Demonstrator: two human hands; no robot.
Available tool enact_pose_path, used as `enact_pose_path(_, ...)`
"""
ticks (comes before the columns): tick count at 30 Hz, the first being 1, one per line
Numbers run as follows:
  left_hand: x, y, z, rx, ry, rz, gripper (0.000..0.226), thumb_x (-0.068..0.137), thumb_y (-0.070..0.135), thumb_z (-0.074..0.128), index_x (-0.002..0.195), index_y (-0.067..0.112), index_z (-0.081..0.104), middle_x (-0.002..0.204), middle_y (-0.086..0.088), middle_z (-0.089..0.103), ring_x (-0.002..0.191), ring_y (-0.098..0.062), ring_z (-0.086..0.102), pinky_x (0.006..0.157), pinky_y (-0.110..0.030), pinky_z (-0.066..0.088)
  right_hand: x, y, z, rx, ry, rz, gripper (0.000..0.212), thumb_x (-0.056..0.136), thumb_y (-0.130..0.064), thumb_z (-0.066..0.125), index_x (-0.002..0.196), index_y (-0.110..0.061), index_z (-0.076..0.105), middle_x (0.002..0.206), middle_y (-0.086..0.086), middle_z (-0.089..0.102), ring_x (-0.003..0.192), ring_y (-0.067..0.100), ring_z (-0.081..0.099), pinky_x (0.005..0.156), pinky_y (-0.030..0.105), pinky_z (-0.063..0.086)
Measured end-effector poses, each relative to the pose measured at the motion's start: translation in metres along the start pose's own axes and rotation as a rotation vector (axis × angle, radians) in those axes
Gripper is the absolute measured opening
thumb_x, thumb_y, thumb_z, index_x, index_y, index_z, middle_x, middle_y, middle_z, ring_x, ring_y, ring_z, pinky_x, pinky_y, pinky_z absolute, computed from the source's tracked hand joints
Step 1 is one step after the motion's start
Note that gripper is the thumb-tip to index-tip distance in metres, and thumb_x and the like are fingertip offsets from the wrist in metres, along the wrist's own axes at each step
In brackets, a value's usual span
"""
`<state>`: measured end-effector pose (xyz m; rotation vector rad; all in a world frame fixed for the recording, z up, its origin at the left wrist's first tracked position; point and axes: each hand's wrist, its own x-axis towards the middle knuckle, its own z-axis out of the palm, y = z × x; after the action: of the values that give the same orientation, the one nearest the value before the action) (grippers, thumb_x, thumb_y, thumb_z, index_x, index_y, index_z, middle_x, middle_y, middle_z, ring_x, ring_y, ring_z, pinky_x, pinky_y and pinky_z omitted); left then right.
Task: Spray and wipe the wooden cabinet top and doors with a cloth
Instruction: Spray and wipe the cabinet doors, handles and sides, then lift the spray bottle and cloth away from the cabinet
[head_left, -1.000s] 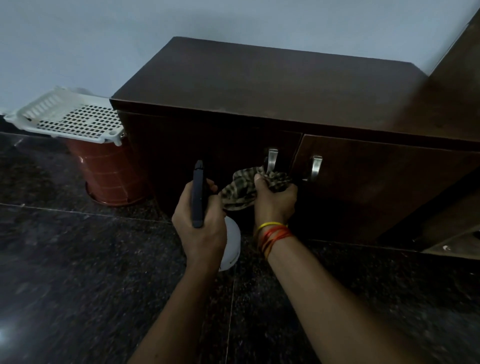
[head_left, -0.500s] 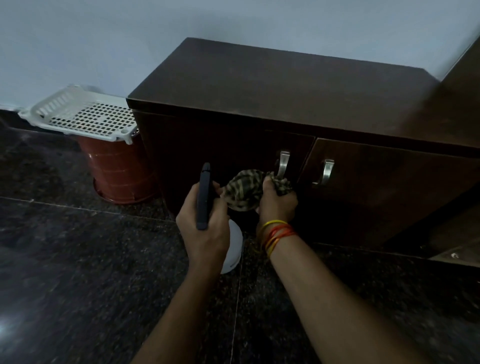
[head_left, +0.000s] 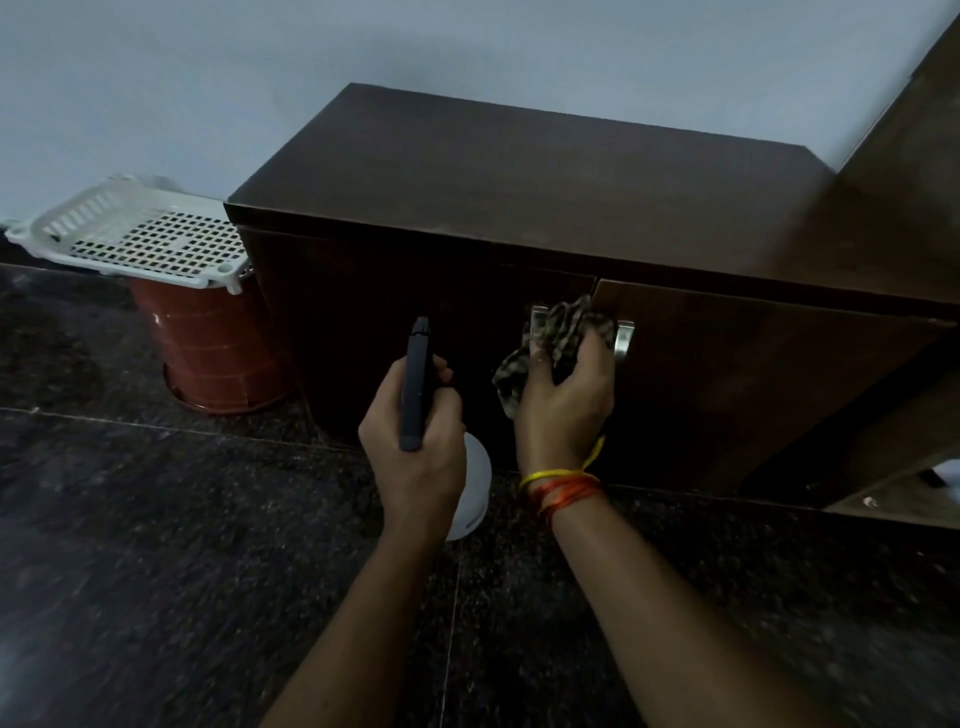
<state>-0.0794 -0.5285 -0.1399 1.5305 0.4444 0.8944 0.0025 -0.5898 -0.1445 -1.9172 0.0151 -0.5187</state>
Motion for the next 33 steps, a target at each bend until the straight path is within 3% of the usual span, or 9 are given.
enact_pose_path(5,-0.005,0.001,0.005,0.003,-0.027,-0.001,0.03,0.093,0.0,0.051,0.086,0.028,0.057,0.078,-0.018,0.054,0.063,-0.04,0.046,0.053,-0.043,0.039,0.002,0.007,-0.008,-0.12,-0.093,-0.123,0.044,0.087,-0.01,0.064,0.128,-0.003,0.053,0.132,0.016,0.05,0.125,0.028,0.047,0.1,0.024,0.034)
enact_pose_path(9,-0.009,0.002,0.005,-0.007,-0.039,-0.005,0.018,0.09,0.013,0.051,0.087,0.03,0.057,0.08,-0.012,0.055,0.064,-0.039,0.047,0.055,-0.045,0.04,0.0,0.017,-0.013,-0.145,-0.197,-0.095,0.045,0.084,-0.004,0.065,0.127,-0.005,0.055,0.131,0.014,0.051,0.123,0.028,0.049,0.1,0.025,0.035)
enact_pose_path(14,-0.008,0.016,0.011,-0.024,-0.041,-0.019,0.019,0.091,0.005,0.051,0.085,0.022,0.058,0.08,-0.023,0.054,0.065,-0.045,0.045,0.052,-0.043,0.039,0.009,0.001,-0.024,-0.133,-0.226,-0.013,0.044,0.088,-0.013,0.061,0.131,-0.009,0.051,0.132,0.01,0.049,0.123,0.023,0.047,0.093,0.014,0.026)
enact_pose_path(17,-0.003,0.03,0.016,-0.023,-0.055,-0.027,0.019,0.093,0.003,0.05,0.087,0.019,0.059,0.082,-0.023,0.056,0.068,-0.044,0.048,0.053,-0.044,0.042,0.014,-0.008,-0.032,-0.112,-0.243,0.014,0.043,0.087,-0.015,0.059,0.128,-0.01,0.052,0.127,0.011,0.05,0.118,0.023,0.049,0.094,0.021,0.034)
enact_pose_path(23,0.011,0.067,0.018,0.011,-0.102,-0.017,0.017,0.095,0.008,0.052,0.086,0.02,0.06,0.076,-0.005,0.057,0.065,-0.022,0.052,0.06,-0.042,0.047,0.026,-0.027,-0.067,-0.033,-0.245,0.068,0.041,0.081,-0.012,0.064,0.12,-0.015,0.055,0.113,0.006,0.063,0.106,0.022,0.059,0.092,0.033,0.049)
enact_pose_path(26,0.017,0.09,0.014,0.016,-0.11,-0.004,0.018,0.096,0.008,0.052,0.086,0.022,0.059,0.075,-0.001,0.056,0.065,-0.016,0.053,0.06,-0.04,0.047,0.031,-0.041,-0.087,-0.075,-0.274,0.017,0.038,0.08,-0.013,0.065,0.118,-0.015,0.059,0.113,0.008,0.059,0.104,0.022,0.057,0.087,0.024,0.044)
enact_pose_path(30,0.021,0.123,0.01,-0.016,-0.086,-0.001,0.011,0.095,0.009,0.053,0.09,0.003,0.06,0.07,-0.001,0.054,0.06,-0.011,0.052,0.061,-0.034,0.046,0.038,-0.071,-0.114,-0.07,-0.275,-0.015,0.043,0.082,-0.013,0.065,0.124,-0.014,0.058,0.119,0.008,0.053,0.107,0.021,0.053,0.083,0.016,0.035)
enact_pose_path(33,0.021,0.147,0.01,-0.023,-0.088,0.009,0.016,0.095,0.012,0.054,0.091,-0.002,0.059,0.067,-0.003,0.053,0.058,-0.01,0.051,0.061,-0.033,0.047,0.041,-0.095,-0.127,-0.054,-0.273,-0.057,0.041,0.081,-0.014,0.064,0.121,-0.014,0.061,0.117,0.01,0.056,0.105,0.024,0.055,0.084,0.023,0.042)
